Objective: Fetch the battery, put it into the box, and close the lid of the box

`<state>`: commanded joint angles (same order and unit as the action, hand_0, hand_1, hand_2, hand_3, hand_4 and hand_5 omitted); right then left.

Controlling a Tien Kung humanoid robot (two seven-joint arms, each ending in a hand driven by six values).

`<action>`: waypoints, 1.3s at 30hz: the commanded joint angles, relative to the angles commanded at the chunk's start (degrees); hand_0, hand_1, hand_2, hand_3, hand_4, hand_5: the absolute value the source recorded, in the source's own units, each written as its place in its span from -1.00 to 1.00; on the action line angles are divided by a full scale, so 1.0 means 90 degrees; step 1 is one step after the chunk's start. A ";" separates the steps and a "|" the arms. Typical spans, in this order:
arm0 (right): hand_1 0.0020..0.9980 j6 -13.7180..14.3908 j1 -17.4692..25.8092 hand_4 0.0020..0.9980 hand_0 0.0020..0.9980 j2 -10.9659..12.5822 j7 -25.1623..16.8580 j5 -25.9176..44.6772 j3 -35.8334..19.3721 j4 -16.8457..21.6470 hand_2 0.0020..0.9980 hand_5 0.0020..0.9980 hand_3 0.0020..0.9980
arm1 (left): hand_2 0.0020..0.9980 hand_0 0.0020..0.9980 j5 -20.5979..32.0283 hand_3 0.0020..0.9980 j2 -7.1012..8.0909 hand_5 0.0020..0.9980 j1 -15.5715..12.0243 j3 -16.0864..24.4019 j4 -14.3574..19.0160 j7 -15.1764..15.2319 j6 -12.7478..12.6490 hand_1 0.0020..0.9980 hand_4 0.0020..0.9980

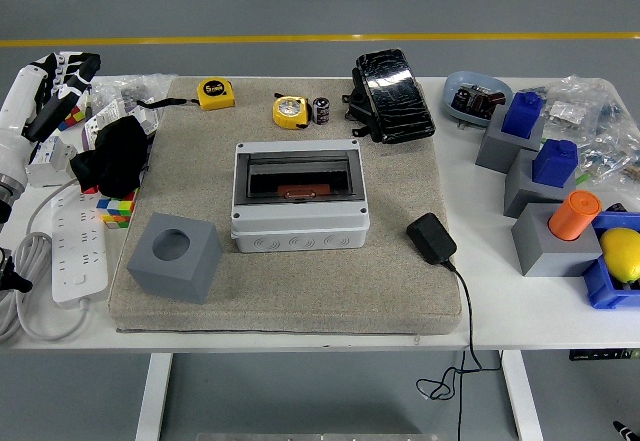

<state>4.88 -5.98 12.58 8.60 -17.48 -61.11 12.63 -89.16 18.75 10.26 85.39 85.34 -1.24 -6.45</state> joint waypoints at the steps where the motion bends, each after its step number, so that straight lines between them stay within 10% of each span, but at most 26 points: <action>1: 0.34 0.0010 -0.0005 0.96 0.27 0.0001 -0.0004 -0.0007 -0.0012 0.0005 0.34 -0.21 0.09 | 0.48 0.38 -0.0002 0.48 -0.0004 1.00 -0.0011 0.0018 0.0013 -0.0010 0.0016 0.50 1.00; 39: 0.34 -0.0016 -0.0213 0.96 0.27 0.0241 -0.0003 -0.0009 -0.0118 0.0084 0.34 -0.17 0.09 | 0.47 0.38 0.0036 0.47 -0.0105 1.00 0.0216 0.0193 0.0226 -0.0068 0.0176 0.50 1.00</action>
<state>4.73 -7.90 14.75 8.58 -17.56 -62.18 13.38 -88.83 17.81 12.20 87.12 87.37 -1.85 -4.86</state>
